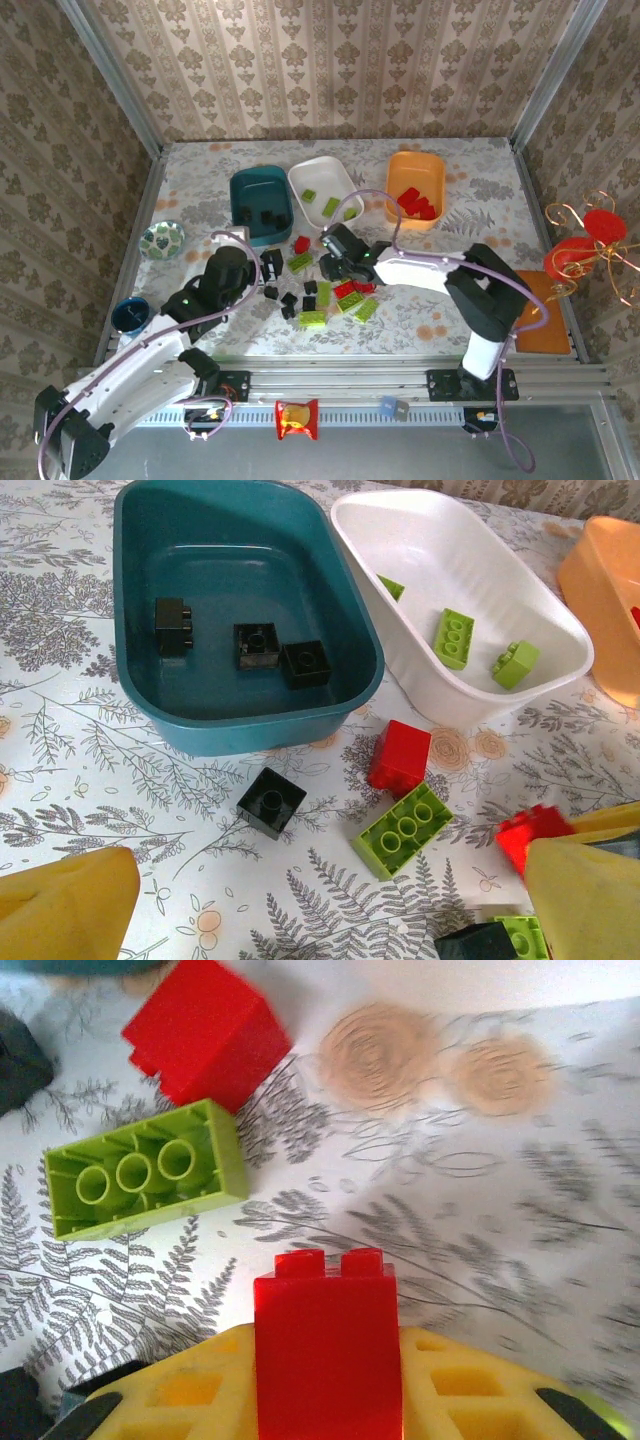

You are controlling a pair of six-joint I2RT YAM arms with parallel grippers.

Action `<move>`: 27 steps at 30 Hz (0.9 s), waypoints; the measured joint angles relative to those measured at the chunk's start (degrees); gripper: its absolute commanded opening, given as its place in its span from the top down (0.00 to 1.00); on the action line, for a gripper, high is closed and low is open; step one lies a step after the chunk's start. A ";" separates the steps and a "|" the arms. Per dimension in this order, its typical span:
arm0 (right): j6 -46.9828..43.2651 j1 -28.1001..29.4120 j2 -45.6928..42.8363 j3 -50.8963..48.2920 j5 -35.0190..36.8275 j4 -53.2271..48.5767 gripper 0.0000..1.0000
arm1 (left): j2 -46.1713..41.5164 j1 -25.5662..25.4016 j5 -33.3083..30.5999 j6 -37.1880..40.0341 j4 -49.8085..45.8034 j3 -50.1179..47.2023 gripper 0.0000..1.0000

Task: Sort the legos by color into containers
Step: Pick up the lego from the center of the table, then place the lego in the container.

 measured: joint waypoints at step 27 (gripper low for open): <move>1.84 -33.51 8.57 19.65 5.95 -8.90 0.28 | 4.13 1.77 5.75 0.09 2.29 -1.31 0.00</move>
